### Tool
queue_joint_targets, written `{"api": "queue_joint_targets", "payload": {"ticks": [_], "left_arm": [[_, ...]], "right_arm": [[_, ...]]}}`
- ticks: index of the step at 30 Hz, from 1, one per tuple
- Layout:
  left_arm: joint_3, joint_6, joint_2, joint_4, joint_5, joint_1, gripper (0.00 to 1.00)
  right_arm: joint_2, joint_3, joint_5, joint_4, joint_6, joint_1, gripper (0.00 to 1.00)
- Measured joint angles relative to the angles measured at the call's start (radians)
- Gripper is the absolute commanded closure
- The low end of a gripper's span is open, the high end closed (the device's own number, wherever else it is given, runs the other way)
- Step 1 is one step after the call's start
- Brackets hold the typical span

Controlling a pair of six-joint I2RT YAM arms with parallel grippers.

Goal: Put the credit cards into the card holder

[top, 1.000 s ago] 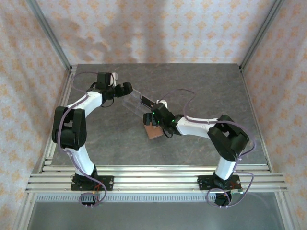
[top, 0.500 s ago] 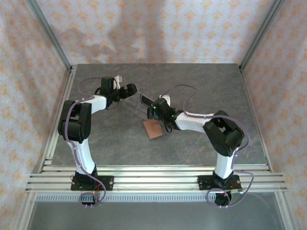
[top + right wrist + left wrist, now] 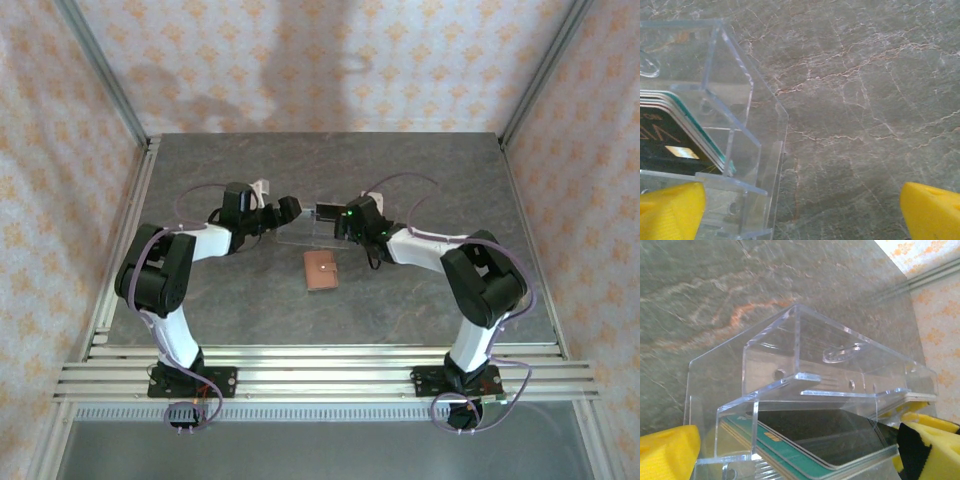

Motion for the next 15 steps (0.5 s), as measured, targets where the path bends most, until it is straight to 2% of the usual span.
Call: {"api": "queue_joint_targets", "payload": {"ticks": [11, 15], "left_arm": [[0.022, -0.01, -0.104, -0.134, -0.072, -0.029, 0.01], [0.034, 0.006, -0.169, -0.228, -0.119, -0.028, 0.01]], "right_arm": [[-0.113, -0.044, -0.078, -0.029, -0.055, -0.002, 0.0], [-0.19, -0.087, -0.162, -0.058, -0.056, -0.002, 0.07]]}}
